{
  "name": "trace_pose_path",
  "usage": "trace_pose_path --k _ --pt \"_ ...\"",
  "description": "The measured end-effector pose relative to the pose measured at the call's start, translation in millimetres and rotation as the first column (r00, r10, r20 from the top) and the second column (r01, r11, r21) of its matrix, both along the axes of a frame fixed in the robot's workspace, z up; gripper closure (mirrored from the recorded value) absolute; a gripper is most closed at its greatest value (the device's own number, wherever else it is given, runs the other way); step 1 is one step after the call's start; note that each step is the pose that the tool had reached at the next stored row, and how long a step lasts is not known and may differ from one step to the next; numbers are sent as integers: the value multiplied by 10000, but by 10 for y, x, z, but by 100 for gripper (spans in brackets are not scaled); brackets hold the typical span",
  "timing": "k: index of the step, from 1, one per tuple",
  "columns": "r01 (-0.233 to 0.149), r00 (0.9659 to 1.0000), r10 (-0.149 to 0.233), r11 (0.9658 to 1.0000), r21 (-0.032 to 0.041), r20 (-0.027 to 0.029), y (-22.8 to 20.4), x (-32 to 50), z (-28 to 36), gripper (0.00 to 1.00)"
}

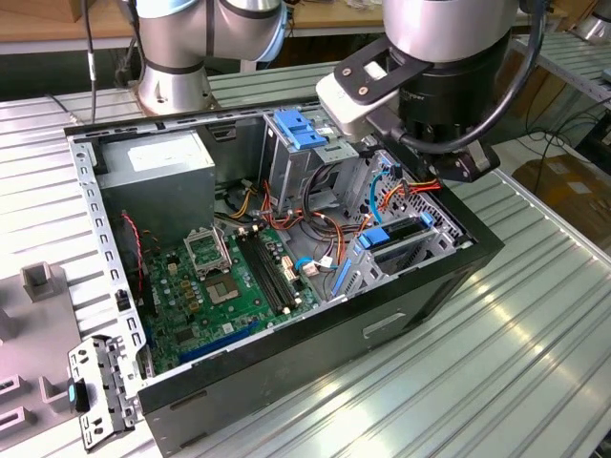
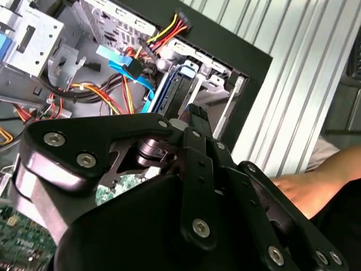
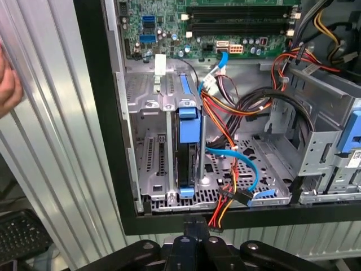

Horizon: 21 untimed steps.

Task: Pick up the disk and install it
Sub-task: 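Insert the disk into the insertion slot, then insert the first disk wire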

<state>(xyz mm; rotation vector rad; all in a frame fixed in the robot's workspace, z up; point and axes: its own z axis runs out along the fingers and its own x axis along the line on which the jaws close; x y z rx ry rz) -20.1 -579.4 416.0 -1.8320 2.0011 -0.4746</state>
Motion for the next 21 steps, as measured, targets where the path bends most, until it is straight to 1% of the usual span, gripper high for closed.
trace_pose_path --k 2,4,5,6,7,8,18,19,20,21 --pt "-1 9996 1 10000 1 -267 4 42 -1 89" --pt "-2 9988 2 10000 2 -490 9 84 0 89" --pt "0 9983 0 10000 2 -585 11 104 -1 89" --pt "0 9976 0 10000 4 -694 13 128 -2 89" --pt "0 9972 0 10000 7 -744 13 140 -4 89" --pt "3 9971 -2 10000 11 -765 13 144 -4 89" --pt "1 9971 0 10000 12 -766 13 150 -3 89" --pt "2 9970 -1 10000 11 -776 14 184 -3 89" --pt "3 9967 -2 10000 11 -813 14 314 -3 89" --pt "2 9966 -2 10000 11 -827 14 370 -3 89"
